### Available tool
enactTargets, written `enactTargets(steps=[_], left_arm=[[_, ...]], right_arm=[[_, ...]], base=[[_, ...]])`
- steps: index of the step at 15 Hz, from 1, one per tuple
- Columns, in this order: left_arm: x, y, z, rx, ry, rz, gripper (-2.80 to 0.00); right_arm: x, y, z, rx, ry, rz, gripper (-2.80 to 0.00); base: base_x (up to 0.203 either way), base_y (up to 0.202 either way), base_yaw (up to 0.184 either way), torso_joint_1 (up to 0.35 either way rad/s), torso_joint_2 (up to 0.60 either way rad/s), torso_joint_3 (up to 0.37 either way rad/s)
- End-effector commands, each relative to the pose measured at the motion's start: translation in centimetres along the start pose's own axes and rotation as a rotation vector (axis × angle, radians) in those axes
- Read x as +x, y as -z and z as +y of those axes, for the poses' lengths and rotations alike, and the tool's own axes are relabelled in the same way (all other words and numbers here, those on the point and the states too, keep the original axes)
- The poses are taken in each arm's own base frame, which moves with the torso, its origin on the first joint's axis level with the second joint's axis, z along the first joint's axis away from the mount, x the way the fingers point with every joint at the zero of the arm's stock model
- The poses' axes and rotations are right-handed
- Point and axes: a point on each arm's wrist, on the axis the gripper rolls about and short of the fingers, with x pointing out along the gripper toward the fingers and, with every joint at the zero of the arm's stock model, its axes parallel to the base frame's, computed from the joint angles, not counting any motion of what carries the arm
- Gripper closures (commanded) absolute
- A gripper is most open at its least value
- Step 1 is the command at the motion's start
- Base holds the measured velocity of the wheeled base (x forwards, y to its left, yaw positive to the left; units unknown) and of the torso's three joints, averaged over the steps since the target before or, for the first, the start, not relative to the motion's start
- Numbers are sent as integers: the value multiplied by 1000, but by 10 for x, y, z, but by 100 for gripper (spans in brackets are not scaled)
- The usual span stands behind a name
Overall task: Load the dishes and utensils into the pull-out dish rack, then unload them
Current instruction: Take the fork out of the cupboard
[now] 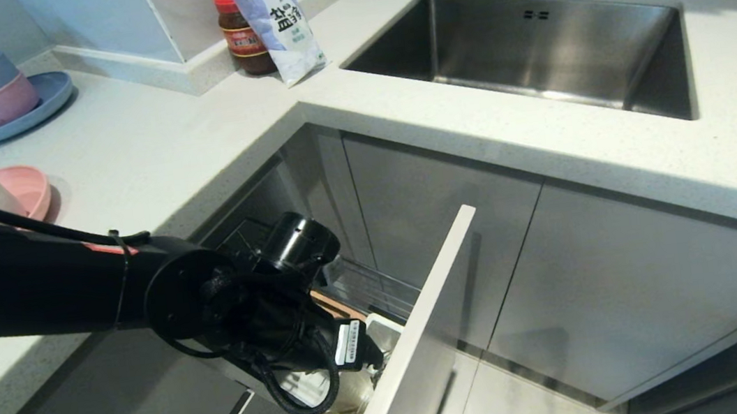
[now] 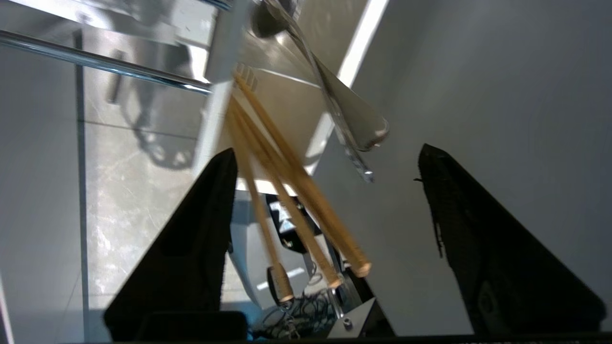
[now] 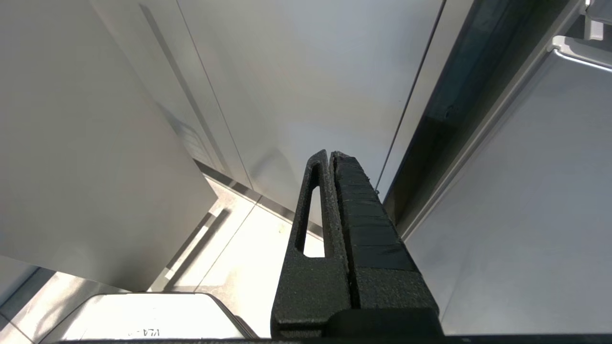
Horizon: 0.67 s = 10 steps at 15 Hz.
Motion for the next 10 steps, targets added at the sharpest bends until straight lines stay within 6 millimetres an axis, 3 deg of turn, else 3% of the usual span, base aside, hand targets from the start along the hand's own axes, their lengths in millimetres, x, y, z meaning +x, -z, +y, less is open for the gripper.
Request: enactTargets(steps=[1,10], left_arm=[[15,5,-8,15,-5,49,-280],[43,4,-11,-22,-229,17,-280]], right_arm=[[0,0,0,0,0,-1,0],[0,0,0,0,0,-1,0]], base=[[0,0,0,0,0,0],[0,0,0,0,0,0]])
